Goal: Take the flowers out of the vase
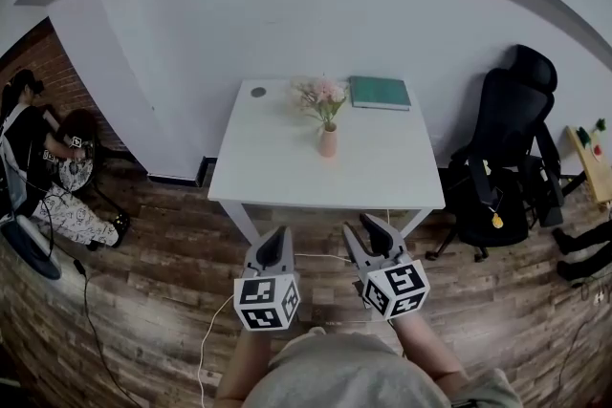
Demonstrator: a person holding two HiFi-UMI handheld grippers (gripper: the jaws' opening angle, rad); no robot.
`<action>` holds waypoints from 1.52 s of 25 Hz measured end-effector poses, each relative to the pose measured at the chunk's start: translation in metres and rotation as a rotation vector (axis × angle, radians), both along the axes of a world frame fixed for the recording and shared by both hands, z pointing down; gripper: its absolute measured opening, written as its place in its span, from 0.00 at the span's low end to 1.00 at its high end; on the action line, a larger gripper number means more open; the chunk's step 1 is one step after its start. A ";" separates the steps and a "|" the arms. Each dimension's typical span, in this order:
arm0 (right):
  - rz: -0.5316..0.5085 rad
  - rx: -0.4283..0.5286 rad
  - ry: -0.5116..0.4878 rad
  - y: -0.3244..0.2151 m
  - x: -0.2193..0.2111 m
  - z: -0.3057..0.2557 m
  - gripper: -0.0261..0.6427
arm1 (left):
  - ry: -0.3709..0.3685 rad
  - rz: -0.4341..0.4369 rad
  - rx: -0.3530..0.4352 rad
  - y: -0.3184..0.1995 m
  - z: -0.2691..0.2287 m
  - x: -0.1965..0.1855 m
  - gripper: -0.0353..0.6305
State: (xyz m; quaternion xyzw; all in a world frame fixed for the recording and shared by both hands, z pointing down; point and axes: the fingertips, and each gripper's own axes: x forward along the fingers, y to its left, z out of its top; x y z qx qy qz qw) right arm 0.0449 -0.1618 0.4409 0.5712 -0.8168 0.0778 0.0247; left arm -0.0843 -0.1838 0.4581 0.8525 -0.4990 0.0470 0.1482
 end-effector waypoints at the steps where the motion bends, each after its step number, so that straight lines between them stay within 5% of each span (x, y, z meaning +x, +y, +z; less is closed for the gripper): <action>1: 0.000 -0.002 0.002 -0.003 0.001 0.001 0.25 | 0.000 0.001 -0.001 -0.003 0.000 0.000 0.06; 38: -0.081 -0.046 0.010 -0.252 0.057 0.021 0.26 | -0.003 -0.111 -0.006 -0.220 0.004 0.043 0.06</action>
